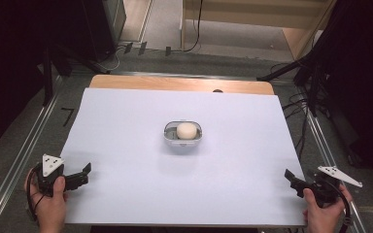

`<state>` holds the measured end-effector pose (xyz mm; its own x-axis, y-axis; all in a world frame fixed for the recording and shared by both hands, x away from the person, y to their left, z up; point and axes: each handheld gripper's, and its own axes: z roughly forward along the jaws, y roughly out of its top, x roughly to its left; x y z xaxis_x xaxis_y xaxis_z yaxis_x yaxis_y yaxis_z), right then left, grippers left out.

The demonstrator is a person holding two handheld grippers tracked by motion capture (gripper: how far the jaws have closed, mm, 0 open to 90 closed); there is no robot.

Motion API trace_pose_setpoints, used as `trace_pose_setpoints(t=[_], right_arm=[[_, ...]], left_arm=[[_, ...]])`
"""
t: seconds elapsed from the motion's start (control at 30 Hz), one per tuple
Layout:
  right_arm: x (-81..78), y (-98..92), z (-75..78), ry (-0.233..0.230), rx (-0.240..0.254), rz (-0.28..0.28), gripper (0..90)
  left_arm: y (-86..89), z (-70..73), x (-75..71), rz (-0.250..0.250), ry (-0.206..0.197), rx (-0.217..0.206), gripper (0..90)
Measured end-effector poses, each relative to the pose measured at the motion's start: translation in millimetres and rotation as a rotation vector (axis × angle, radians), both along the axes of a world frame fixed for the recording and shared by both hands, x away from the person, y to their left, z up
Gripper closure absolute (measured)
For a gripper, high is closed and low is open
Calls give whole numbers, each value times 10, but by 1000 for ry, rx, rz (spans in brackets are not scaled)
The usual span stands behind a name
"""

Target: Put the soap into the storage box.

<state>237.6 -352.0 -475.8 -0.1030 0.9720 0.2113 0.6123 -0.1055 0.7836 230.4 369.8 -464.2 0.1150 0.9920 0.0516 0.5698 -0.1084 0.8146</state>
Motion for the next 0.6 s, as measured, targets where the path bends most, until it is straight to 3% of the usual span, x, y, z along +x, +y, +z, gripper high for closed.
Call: trace_pose_setpoints(t=[0.17,0.4,0.47,0.6], right_arm=[[-69,-71,-20,0,18,-6,127],[-138,-95,-57,21,-21,-11,127],[-142,-124,-76,13,-1,-5,127],[-137,-170,-114,-9,91,21,133]], left_arm=[[4,0,-1,3,-2,-5,3],[17,3,-8,0,-8,-15,3],[17,3,-8,0,-8,-15,3],[16,2,-3,2,-4,-14,3]])
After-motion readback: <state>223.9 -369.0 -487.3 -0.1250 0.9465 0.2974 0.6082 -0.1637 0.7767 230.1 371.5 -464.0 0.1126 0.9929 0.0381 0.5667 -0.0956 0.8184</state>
